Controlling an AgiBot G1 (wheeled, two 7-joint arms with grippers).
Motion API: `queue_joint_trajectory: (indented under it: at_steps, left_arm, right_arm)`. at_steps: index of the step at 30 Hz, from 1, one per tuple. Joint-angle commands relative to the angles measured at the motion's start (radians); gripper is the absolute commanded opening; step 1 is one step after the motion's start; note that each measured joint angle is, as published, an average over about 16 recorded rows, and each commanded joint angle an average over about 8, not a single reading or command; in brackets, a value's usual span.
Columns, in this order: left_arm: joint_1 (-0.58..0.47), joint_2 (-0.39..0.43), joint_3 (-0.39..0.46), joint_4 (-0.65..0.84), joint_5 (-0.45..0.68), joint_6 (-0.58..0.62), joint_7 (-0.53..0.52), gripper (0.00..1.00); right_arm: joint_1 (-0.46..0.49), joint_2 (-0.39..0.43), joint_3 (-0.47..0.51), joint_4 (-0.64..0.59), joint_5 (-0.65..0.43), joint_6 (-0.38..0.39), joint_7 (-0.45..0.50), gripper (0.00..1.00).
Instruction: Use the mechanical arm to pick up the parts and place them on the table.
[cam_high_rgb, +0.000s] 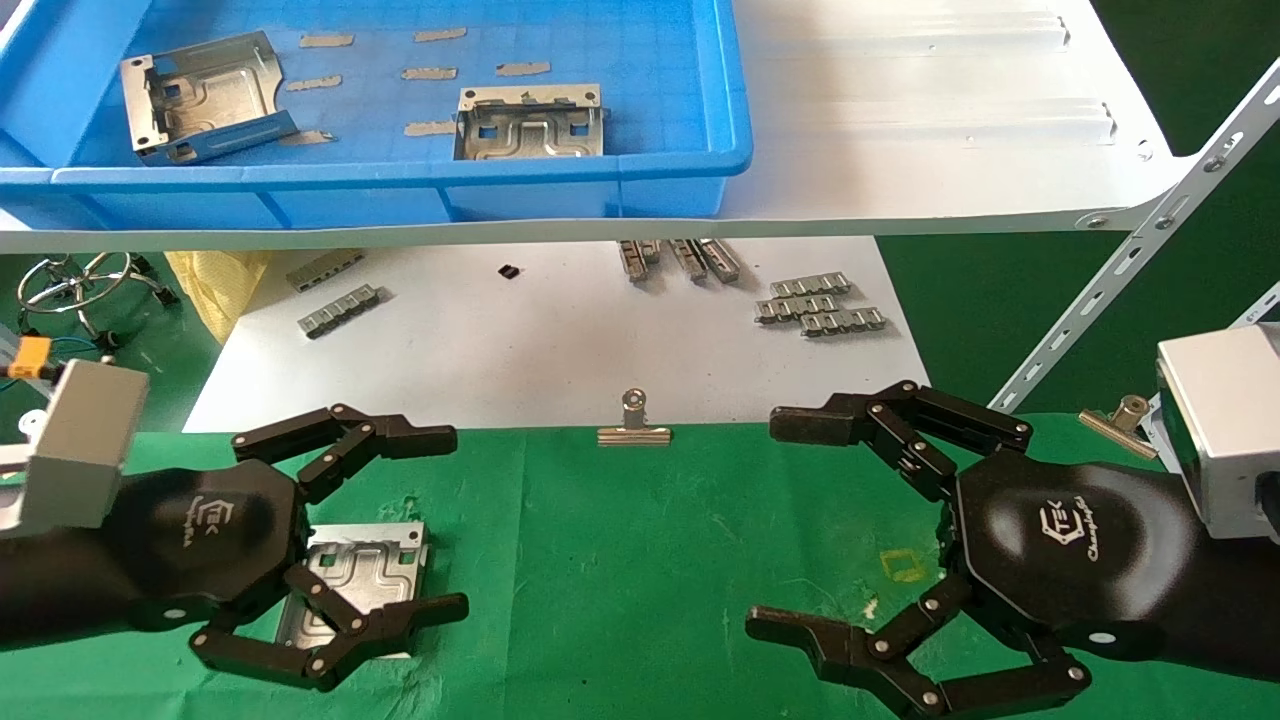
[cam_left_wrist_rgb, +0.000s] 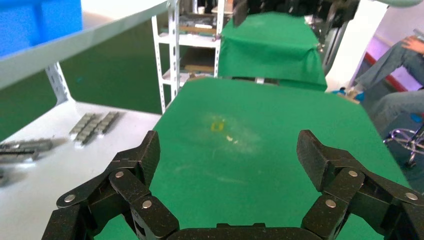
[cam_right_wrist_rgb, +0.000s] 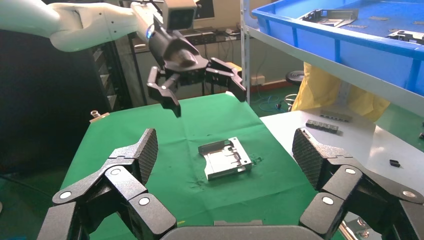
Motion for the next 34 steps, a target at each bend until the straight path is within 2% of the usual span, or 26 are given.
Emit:
queue_joint_trajectory:
  at_steps: [1,16,34]
  left_arm:
    - [0.014,-0.003,-0.021,-0.030,-0.005,-0.003,-0.019,1.00]
    - [0.109,-0.024,-0.160,-0.232,-0.041,-0.025,-0.140,1.00]
    - [0.110,-0.025,-0.160,-0.231,-0.043,-0.027,-0.140,1.00]
  right_arm:
    - [0.000,0.000,0.000,0.000,0.000,0.000,0.000,1.00]
    - [0.000,0.000,0.000,0.000,0.000,0.000,0.000,1.00]
    - [0.000,0.000,0.000,0.000,0.000,0.000,0.000,1.00]
